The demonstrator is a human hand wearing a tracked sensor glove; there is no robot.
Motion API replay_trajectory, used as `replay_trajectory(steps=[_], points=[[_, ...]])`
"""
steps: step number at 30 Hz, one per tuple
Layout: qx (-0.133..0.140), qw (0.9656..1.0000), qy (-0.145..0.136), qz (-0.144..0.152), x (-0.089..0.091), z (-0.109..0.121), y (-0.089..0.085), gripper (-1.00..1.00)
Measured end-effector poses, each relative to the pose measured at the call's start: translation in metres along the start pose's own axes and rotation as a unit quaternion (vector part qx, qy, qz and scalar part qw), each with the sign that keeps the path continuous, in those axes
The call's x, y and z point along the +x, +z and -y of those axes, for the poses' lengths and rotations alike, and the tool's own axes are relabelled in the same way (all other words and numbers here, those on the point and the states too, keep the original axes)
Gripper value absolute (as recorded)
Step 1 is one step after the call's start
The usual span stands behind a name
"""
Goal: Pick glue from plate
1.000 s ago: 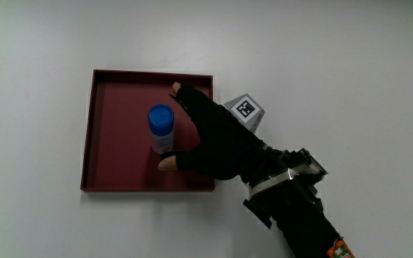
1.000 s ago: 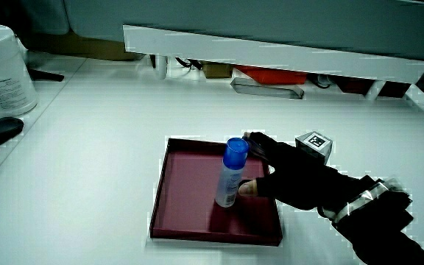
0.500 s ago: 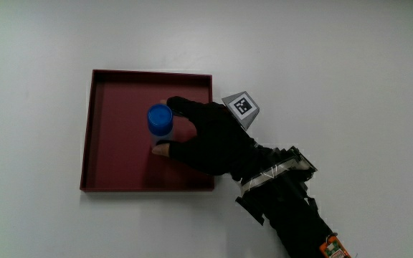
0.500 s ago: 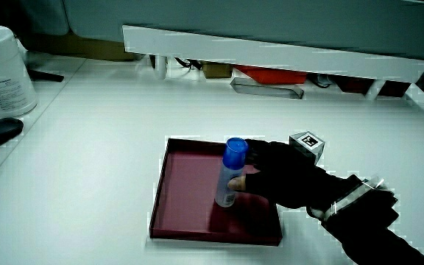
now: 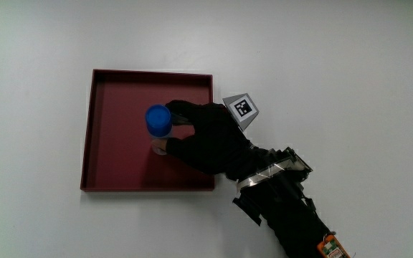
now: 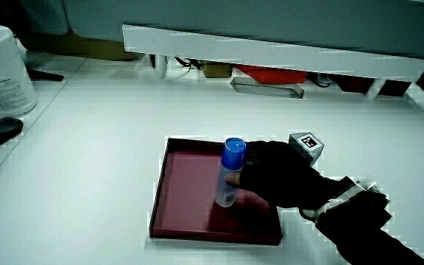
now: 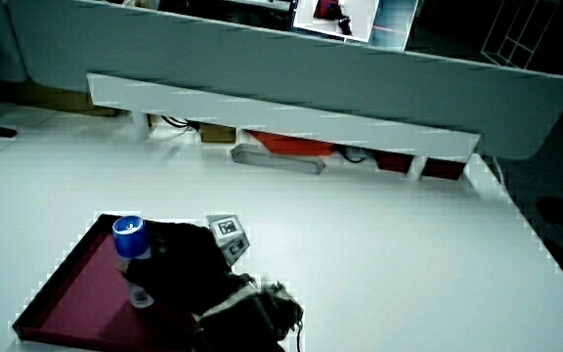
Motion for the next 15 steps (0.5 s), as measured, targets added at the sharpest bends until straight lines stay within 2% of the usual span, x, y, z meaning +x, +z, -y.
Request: replay_trajectory(steps=[4, 12, 15], points=[[0.002, 0.9997, 0.01, -0.021, -0.007, 0.003, 0.006, 1.0], [0.021, 0.9979, 0.023, -0.056, -0.048, 0.019, 0.035, 1.0], [0.033, 0.9979, 0.028, -0.047, -0.061, 0.03, 0.05, 1.0]])
